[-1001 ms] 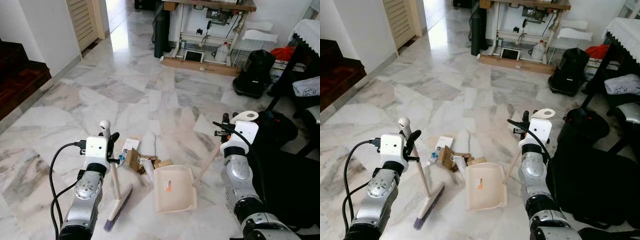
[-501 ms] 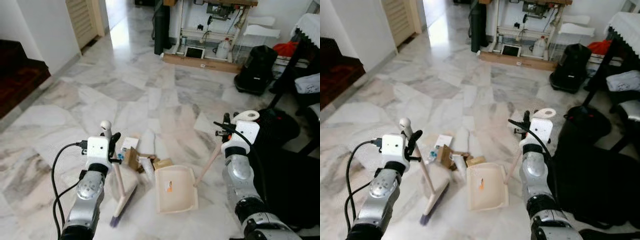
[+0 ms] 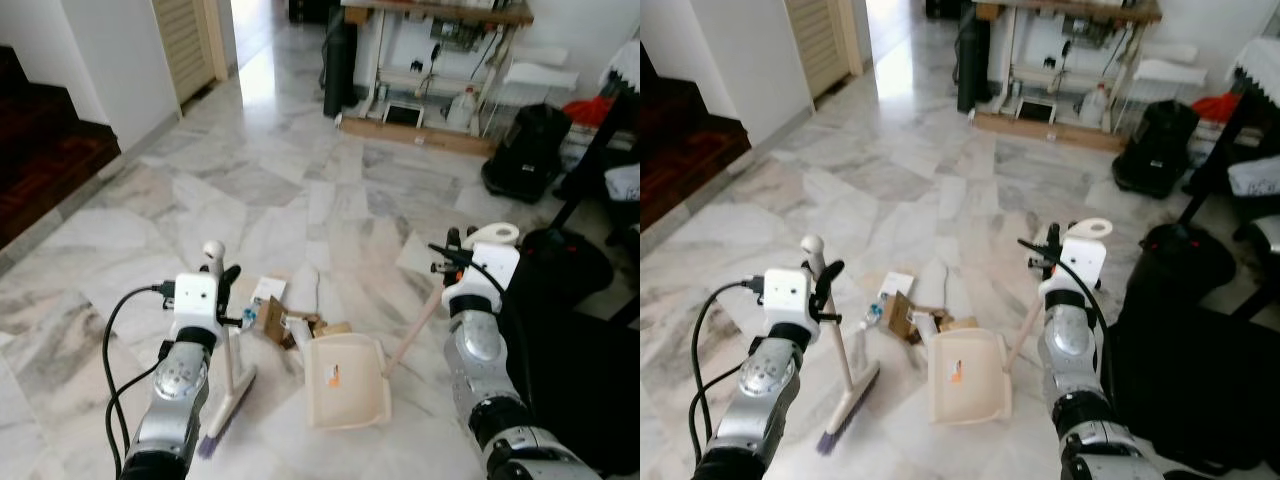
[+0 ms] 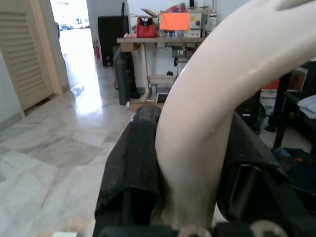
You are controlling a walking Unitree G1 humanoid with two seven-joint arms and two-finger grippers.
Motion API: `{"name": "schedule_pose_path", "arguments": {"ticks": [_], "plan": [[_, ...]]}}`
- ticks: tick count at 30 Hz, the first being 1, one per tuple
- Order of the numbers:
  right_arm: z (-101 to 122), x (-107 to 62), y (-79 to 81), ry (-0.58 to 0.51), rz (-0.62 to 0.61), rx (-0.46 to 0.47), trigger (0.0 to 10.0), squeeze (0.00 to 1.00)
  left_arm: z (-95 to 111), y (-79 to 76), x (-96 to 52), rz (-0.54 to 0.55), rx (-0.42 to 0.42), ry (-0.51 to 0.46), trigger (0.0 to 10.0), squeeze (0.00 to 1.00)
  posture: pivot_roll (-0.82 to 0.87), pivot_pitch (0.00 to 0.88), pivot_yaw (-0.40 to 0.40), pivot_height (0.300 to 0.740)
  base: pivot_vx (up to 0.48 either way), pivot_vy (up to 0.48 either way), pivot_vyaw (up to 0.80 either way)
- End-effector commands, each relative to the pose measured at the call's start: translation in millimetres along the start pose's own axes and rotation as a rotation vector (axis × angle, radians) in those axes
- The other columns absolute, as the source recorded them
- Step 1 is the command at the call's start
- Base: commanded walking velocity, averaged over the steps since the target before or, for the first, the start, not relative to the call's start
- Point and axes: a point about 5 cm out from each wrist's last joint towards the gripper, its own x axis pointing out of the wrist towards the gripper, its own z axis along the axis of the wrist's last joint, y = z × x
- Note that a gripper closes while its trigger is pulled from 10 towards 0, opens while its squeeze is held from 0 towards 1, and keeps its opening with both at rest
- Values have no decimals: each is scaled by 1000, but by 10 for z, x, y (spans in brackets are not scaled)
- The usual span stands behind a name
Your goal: Sweep floor
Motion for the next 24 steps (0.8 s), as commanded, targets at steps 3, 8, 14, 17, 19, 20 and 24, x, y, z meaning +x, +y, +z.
{"name": "schedule_pose_path", "arguments": {"ticks": [3,8,14,17,19,20,24], "plan": [[111,59,3,-50,-3,8,10000,0,103,-2,26,-1,7,-54,10000,0,12,35,-70,740,0,0,0],[110,57,5,-50,-4,10,10000,0,102,2,23,2,3,-53,10000,0,12,37,-70,740,0,0,0],[106,55,2,-47,-8,13,10000,0,99,3,21,1,0,-50,10000,0,11,39,-70,740,0,0,0],[96,58,-6,-37,-13,12,10000,0,98,-1,20,-2,0,-49,10000,0,11,38,-69,740,0,0,-410],[91,58,-8,-32,-14,15,10000,0,95,-3,19,-3,-1,-48,10000,0,11,37,-69,740,0,0,-800],[90,59,-7,-32,-13,14,10000,0,95,-3,20,-4,-1,-48,10000,0,11,37,-69,740,0,0,-800],[91,59,-6,-32,-12,9,10000,0,92,-5,20,-6,-2,-46,10000,0,11,37,-69,740,0,0,-800]]}}
